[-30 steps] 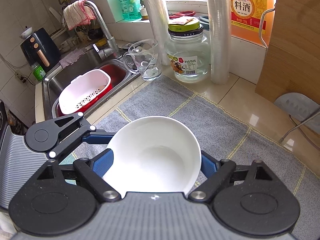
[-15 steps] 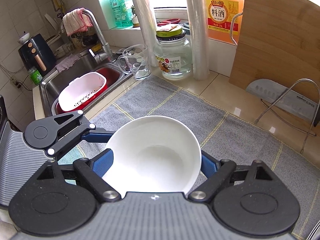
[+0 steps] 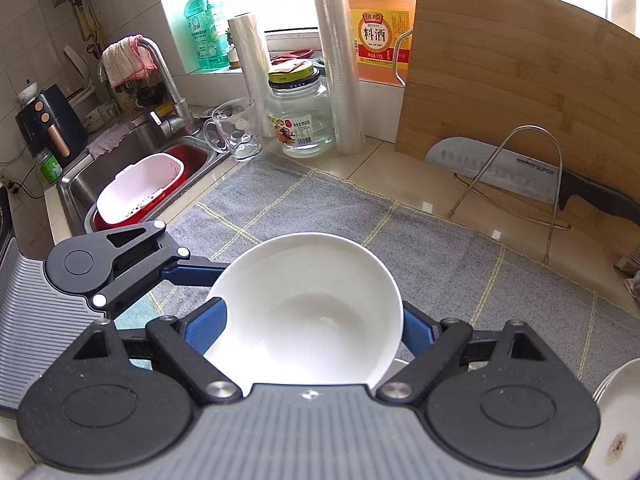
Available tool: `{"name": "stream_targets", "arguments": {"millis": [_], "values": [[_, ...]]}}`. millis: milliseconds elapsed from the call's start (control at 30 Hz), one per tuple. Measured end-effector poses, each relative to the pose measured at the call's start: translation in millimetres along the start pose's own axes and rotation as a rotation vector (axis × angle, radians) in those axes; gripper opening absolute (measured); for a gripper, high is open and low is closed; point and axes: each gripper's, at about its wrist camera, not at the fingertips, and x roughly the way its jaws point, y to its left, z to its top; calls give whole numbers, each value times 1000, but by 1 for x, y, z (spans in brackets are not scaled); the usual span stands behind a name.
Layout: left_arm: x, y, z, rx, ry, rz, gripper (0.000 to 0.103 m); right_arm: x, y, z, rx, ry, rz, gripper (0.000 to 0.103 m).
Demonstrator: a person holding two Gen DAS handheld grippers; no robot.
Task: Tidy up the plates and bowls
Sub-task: 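Lower the held bowl onto the bowl stack with the right gripper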
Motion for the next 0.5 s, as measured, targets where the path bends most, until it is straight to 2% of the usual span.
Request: {"name": "stream_targets", "arguments": {"millis": [500], "values": [[14, -35, -3, 54, 32, -82, 93, -25, -22, -38, 82, 1, -53, 93]]}}
